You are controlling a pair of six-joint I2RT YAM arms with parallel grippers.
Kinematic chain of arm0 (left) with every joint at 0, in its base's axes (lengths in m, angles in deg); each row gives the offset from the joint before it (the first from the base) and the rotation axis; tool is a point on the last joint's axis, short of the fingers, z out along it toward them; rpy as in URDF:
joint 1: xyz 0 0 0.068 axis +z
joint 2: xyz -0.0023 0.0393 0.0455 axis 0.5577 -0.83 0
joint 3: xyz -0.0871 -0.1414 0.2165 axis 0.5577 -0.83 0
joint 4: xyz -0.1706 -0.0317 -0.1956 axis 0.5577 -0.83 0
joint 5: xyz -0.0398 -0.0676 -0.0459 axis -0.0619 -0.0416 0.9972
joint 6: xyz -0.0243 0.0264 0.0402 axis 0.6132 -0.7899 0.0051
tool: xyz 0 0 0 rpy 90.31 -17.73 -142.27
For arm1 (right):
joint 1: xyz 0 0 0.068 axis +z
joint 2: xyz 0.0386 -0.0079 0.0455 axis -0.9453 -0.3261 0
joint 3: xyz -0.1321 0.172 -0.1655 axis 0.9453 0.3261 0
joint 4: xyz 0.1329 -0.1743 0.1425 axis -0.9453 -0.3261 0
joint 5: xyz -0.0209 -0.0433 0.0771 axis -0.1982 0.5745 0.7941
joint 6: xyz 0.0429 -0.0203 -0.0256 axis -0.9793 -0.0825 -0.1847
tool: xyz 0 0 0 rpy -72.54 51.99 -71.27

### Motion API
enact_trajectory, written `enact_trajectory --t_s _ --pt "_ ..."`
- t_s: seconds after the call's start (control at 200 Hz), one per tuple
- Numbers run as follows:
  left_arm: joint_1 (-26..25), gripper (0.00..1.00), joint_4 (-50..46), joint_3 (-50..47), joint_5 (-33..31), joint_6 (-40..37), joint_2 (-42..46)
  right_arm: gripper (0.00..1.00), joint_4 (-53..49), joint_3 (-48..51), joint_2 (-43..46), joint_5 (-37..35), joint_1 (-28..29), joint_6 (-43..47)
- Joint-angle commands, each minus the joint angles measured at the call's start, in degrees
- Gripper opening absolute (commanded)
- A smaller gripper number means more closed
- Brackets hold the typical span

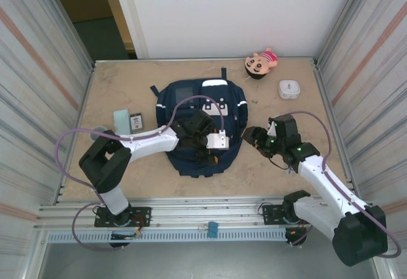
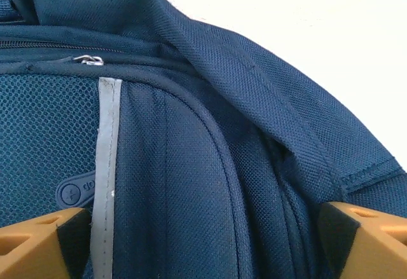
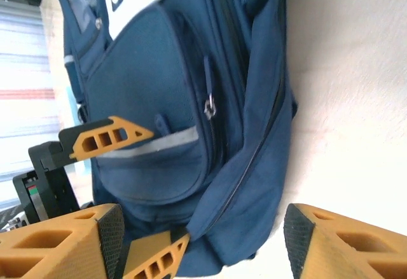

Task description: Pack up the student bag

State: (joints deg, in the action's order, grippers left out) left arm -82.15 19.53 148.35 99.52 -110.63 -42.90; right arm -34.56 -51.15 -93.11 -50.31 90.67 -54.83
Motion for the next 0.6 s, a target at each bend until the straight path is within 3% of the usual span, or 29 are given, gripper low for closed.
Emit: enact_trajectory --t_s 0.0,0.155,0.331,0.366,0.471,0.596 --pt "0.02 0.91 3.31 -3.24 -1.90 0.07 2.67 0.69 3.12 0.85 -2.08 -0.80 4.24 -9.75" --pt "0.00 0.91 7.11 -5.22 -2.73 2.17 3.59 0.68 13.67 2.69 -10.98 -1.40 8.27 -17.32" --pt "-0.09 0.90 10.99 -8.85 -2.64 3.24 6.06 0.63 15.49 -0.31 -20.86 -1.77 9.56 -14.46" --pt "-0.09 0.91 11.53 -9.32 -2.74 3.86 6.61 0.56 15.98 -0.42 -22.29 -1.99 9.56 -14.31" --pt "-0.01 0.94 12.80 -10.21 -3.41 6.10 9.28 0.22 18.61 1.04 -23.95 -3.28 9.74 -13.60" --pt "1.65 0.95 14.11 -11.16 -1.58 8.84 14.21 0.02 24.20 3.52 -20.24 -2.26 9.74 -9.44"
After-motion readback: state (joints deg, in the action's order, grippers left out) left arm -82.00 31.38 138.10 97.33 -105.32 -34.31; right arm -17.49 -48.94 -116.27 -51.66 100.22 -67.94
